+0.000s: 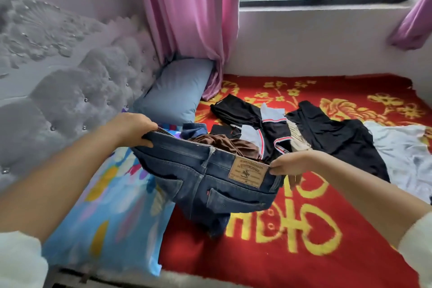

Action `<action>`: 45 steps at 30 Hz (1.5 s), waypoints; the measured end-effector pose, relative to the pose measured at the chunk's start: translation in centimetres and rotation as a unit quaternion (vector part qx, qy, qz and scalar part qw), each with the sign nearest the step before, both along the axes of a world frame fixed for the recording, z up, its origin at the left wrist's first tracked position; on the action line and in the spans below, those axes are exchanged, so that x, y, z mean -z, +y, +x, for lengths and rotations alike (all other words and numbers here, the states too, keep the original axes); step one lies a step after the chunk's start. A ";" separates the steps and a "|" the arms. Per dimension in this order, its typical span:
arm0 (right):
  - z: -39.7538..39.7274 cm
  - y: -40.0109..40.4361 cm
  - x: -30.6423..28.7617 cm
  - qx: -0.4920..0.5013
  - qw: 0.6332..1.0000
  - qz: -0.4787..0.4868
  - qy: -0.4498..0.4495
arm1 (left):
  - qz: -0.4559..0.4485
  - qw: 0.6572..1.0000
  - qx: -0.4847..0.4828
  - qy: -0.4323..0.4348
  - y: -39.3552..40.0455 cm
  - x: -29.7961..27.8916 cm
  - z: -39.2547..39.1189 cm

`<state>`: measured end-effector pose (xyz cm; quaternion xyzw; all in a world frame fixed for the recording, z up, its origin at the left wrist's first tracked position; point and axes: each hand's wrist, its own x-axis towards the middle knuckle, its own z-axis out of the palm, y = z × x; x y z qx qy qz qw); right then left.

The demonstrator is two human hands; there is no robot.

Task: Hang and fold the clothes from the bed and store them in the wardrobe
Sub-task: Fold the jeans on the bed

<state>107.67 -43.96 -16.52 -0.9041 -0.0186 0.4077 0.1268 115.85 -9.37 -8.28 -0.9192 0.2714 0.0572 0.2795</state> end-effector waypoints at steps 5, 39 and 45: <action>1.5 -0.3 -2.5 0.019 0.992 -0.024 -0.123 | 0.028 0.996 -0.025 -0.079 0.0 0.0 1.2; 6.1 -2.9 -35.8 0.285 0.571 -0.339 -0.690 | -0.361 0.782 -0.012 -0.508 -9.6 -29.6 10.3; 3.7 -6.2 -28.9 0.264 0.614 -0.350 -0.657 | -0.349 0.805 0.182 -0.444 -11.0 -22.2 11.0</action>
